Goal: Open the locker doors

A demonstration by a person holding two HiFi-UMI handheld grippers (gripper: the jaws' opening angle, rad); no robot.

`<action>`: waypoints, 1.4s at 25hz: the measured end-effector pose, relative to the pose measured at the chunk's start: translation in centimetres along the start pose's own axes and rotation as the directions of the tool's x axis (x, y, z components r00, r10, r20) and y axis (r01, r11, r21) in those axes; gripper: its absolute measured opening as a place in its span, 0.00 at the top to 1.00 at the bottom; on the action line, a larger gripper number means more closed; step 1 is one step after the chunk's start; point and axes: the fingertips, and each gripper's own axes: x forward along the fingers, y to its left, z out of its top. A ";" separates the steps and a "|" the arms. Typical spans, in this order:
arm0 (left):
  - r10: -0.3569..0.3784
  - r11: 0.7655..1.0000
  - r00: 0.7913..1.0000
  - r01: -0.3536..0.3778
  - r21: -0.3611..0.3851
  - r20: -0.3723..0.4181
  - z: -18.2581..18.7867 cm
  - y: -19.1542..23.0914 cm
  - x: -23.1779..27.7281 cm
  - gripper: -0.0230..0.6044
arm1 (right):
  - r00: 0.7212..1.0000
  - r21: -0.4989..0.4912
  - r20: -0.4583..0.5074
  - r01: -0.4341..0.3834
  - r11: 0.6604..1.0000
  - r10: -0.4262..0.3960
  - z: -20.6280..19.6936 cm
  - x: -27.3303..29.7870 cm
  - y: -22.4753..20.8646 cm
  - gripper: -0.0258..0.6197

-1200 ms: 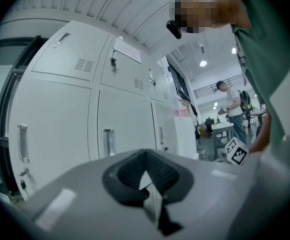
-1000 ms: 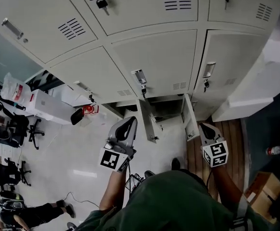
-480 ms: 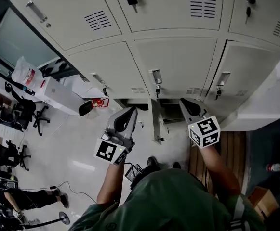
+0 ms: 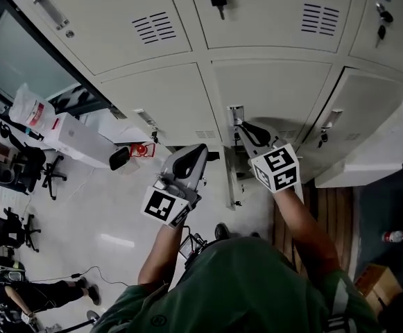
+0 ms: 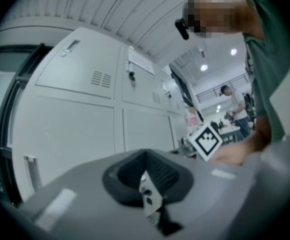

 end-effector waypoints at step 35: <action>-0.249 0.966 0.968 0.248 -0.072 -0.009 -3.0 -7.1 4.9 0.98 | 0.999 0.055 -0.029 -0.016 0.998 0.018 -2.6 -9.7 5.4 0.85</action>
